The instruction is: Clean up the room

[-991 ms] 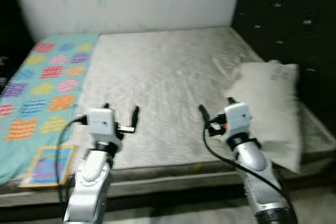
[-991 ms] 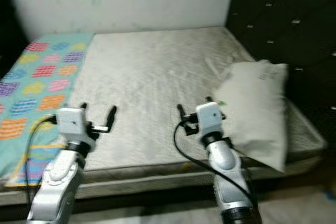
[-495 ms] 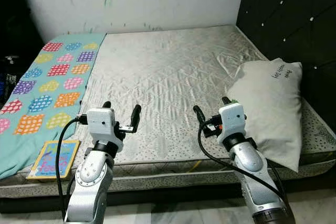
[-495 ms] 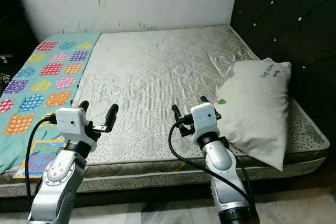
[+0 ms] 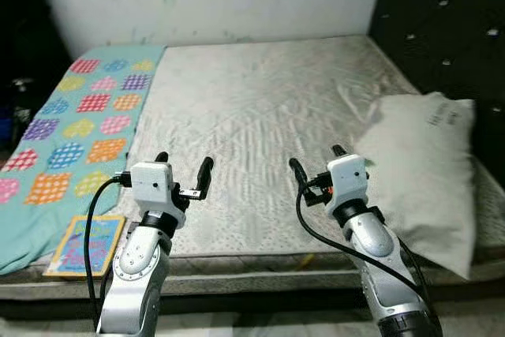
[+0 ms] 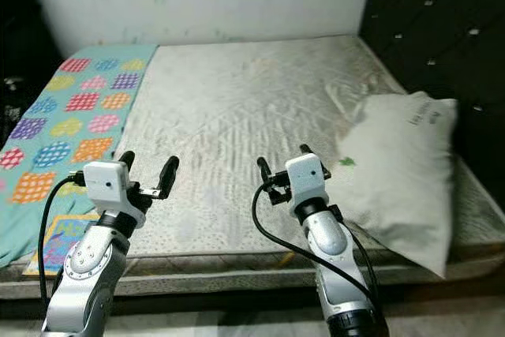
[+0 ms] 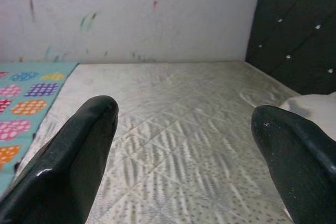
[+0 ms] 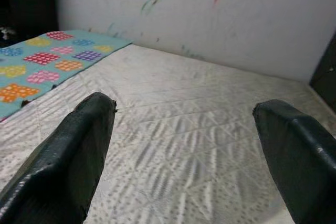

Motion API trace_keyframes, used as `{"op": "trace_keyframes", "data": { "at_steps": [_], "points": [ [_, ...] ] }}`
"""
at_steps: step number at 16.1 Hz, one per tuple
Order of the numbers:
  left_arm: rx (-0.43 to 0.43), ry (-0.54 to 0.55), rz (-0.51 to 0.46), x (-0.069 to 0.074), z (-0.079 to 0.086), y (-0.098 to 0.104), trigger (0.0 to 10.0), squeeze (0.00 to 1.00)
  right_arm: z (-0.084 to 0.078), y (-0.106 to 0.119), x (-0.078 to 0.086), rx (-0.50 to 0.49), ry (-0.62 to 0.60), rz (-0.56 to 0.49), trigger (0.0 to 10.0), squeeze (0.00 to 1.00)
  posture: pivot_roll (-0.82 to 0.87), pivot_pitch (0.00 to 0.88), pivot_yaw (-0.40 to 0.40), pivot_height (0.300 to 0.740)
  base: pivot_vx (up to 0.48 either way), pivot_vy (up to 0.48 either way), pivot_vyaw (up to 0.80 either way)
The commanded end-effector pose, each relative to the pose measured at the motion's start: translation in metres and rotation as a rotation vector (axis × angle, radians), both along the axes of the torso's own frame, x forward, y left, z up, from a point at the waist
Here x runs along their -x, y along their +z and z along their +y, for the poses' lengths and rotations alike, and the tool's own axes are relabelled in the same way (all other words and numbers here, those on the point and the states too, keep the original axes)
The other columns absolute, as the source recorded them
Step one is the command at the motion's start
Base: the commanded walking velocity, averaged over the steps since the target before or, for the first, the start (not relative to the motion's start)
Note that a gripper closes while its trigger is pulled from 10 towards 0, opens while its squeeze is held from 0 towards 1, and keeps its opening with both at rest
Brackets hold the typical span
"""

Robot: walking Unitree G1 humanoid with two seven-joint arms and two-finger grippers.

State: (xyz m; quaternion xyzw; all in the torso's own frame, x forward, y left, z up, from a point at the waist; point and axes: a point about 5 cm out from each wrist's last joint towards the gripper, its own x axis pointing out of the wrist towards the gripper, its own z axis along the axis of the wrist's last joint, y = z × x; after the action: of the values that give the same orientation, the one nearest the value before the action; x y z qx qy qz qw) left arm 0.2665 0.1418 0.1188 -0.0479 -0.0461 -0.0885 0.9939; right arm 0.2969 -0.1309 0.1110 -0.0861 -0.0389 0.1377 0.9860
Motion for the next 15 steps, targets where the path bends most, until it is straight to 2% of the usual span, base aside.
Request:
{"op": "trace_keyframes", "data": {
  "at_steps": [1,10,15],
  "points": [
    [-0.008,-0.008,-0.015,-0.0006,0.0017,0.003,10.0,0.0,0.0016,0.0061,-0.0034,-0.011,-0.002,-0.027,10.0,0.0,-0.13,0.0,0.06,0.74,0.315,0.0,0.0],
    [-0.006,-0.002,-0.008,-0.0007,0.0021,0.0027,10.0,0.0,0.0018,0.0065,-0.0058,0.0,-0.011,-0.037,10.0,0.0,-0.13,0.0,0.06,0.74,0.309,0.0,0.0],
    [0.003,0.033,0.028,-0.0014,0.0026,-0.0023,10.0,0.0,-0.0013,0.0054,-0.0051,0.009,-0.016,-0.039,10.0,0.0,-0.13,0.0,0.061,0.74,0.0,0.0,0.0]
  ]
}}
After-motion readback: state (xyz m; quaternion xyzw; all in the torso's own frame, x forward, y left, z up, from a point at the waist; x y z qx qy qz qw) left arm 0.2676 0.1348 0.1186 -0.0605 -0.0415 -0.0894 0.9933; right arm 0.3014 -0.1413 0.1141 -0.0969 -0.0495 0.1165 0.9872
